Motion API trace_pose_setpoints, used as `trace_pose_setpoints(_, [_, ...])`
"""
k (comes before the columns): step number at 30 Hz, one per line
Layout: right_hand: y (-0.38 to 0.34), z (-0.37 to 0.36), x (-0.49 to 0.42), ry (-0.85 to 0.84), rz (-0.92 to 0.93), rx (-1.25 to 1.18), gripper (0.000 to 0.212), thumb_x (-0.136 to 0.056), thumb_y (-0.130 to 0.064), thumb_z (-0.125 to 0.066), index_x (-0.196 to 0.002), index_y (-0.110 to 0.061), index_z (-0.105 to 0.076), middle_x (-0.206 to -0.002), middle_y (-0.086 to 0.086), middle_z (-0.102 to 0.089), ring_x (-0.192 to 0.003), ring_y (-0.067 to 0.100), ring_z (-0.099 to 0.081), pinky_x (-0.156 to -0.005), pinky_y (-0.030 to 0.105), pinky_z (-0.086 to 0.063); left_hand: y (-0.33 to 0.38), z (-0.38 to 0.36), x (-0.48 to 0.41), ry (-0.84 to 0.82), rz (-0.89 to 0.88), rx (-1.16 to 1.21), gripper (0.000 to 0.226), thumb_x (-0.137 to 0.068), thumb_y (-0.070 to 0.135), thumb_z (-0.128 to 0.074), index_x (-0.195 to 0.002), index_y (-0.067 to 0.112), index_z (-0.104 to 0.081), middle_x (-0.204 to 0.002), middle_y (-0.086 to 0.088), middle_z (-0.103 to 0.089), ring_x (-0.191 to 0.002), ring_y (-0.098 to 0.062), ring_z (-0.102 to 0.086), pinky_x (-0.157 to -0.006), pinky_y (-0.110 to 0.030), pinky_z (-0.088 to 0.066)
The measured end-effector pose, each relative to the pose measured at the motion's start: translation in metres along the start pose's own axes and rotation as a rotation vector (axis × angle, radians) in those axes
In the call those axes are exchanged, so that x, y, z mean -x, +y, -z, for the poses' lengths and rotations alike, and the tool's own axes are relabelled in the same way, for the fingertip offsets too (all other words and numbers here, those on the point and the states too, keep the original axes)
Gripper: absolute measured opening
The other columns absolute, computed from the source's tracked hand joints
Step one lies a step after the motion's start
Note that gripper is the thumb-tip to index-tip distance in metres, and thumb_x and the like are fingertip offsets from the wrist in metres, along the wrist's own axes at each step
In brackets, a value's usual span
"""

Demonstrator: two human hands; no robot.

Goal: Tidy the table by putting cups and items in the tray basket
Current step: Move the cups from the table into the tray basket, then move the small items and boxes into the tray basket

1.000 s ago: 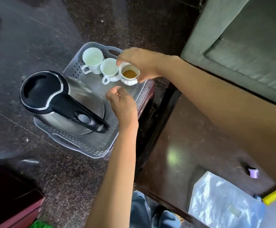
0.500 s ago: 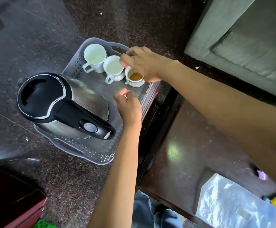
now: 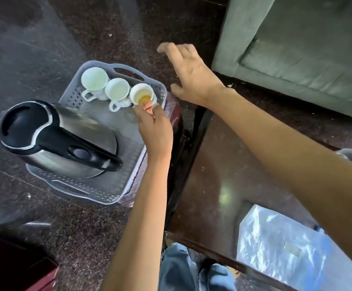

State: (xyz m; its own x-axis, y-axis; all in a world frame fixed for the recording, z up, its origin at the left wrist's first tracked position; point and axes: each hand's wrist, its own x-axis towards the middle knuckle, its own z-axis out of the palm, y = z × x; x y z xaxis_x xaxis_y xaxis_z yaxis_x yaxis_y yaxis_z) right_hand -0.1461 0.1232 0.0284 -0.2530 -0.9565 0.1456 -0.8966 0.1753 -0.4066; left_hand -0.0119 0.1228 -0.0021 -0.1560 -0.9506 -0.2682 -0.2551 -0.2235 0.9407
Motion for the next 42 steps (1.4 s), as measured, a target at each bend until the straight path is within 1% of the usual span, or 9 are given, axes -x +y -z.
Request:
trace_pose_setpoints(3, [0.014, 0.022, 0.047, 0.125, -0.069, -0.058, 0.064, -0.073, -0.006, -0.057, -0.134, -0.007, -0.040, -0.127, 0.010, -0.051, -0.117, 0.029, -0.043, -0.102, 0.033, -0.036, 0.003, -0.020, 0.026, -0.040, -0.057, -0.028, 0.026, -0.095, 0.016, -0.042, -0.119, 0.009, -0.048, -0.117, -0.006, -0.059, -0.104, -0.019, -0.055, -0.085, -0.022, -0.040])
trace_pose_setpoints(6, [0.033, 0.039, 0.104, 0.211, -0.139, -0.085, 0.055, -0.076, -0.004, -0.054, -0.130, -0.004, -0.043, -0.118, 0.013, -0.056, -0.111, 0.030, -0.046, -0.099, 0.036, -0.038, -0.003, -0.045, 0.061, -0.113, -0.109, -0.063, 0.021, -0.094, 0.013, -0.042, -0.114, 0.010, -0.050, -0.114, -0.013, -0.061, -0.101, -0.021, -0.058, -0.079, -0.019, -0.042])
trace_pose_setpoints(16, [0.096, 0.036, 0.301, 0.217, -0.481, -0.101, 0.045, -0.077, -0.001, -0.059, -0.121, -0.001, -0.050, -0.112, 0.013, -0.060, -0.103, 0.032, -0.051, -0.093, 0.032, -0.036, -0.060, -0.111, 0.196, -0.484, -0.162, -0.277, 0.016, -0.095, 0.019, -0.047, -0.108, 0.013, -0.054, -0.105, -0.001, -0.063, -0.100, -0.017, -0.062, -0.090, -0.032, -0.049])
trace_pose_setpoints(21, [0.113, 0.012, 0.391, 0.197, -0.646, -0.102, 0.041, -0.075, 0.002, -0.060, -0.115, 0.002, -0.053, -0.107, 0.017, -0.061, -0.094, 0.037, -0.053, -0.090, 0.046, -0.043, -0.097, -0.129, 0.254, -0.607, -0.153, -0.369, 0.017, -0.095, 0.015, -0.048, -0.108, 0.008, -0.057, -0.099, 0.002, -0.061, -0.092, -0.013, -0.058, -0.083, -0.022, -0.043])
trace_pose_setpoints(28, [0.134, -0.023, 0.492, 0.120, -0.966, -0.018, 0.026, -0.084, -0.002, -0.055, -0.109, -0.005, -0.057, -0.099, 0.019, -0.054, -0.087, 0.040, -0.048, -0.078, 0.045, -0.041, -0.139, -0.146, 0.309, -0.795, -0.116, -0.503, 0.021, -0.096, 0.015, -0.045, -0.113, 0.008, -0.054, -0.098, 0.005, -0.056, -0.083, -0.004, -0.052, -0.064, 0.003, -0.036])
trace_pose_setpoints(32, [0.143, -0.031, 0.521, 0.052, -1.198, -0.085, 0.035, -0.088, -0.017, -0.060, -0.121, -0.010, -0.048, -0.112, 0.019, -0.040, -0.094, 0.040, -0.046, -0.076, 0.047, -0.048, -0.156, -0.151, 0.323, -0.810, -0.104, -0.545, 0.020, -0.097, 0.015, -0.045, -0.113, 0.009, -0.054, -0.100, 0.005, -0.057, -0.083, -0.004, -0.053, -0.062, -0.002, -0.037])
trace_pose_setpoints(36, [0.151, -0.039, 0.530, 0.057, -1.344, -0.259, 0.051, -0.088, -0.032, -0.064, -0.121, -0.006, -0.035, -0.115, 0.017, -0.045, -0.096, 0.041, -0.054, -0.070, 0.042, -0.043, -0.168, -0.153, 0.324, -0.796, -0.100, -0.568, 0.020, -0.097, 0.015, -0.044, -0.114, 0.010, -0.055, -0.103, 0.006, -0.057, -0.092, -0.008, -0.053, -0.062, -0.001, -0.037])
trace_pose_setpoints(39, [0.154, -0.043, 0.528, 0.114, -1.396, -0.303, 0.048, -0.086, -0.032, -0.065, -0.110, -0.006, -0.033, -0.113, 0.016, -0.052, -0.098, 0.038, -0.053, -0.072, 0.039, -0.040, -0.174, -0.153, 0.320, -0.787, -0.090, -0.568, 0.020, -0.097, 0.014, -0.044, -0.113, 0.010, -0.055, -0.106, 0.002, -0.061, -0.094, -0.010, -0.055, -0.062, 0.006, -0.035])
trace_pose_setpoints(42, [0.156, -0.041, 0.521, 0.202, -1.503, -0.345, 0.042, -0.082, -0.022, -0.066, -0.104, -0.008, -0.033, -0.099, 0.012, -0.051, -0.088, 0.035, -0.052, -0.069, 0.036, -0.039, -0.175, -0.149, 0.313, -0.779, -0.082, -0.565, 0.020, -0.097, 0.015, -0.043, -0.113, 0.012, -0.054, -0.110, 0.000, -0.064, -0.095, -0.009, -0.056, -0.067, 0.000, -0.037])
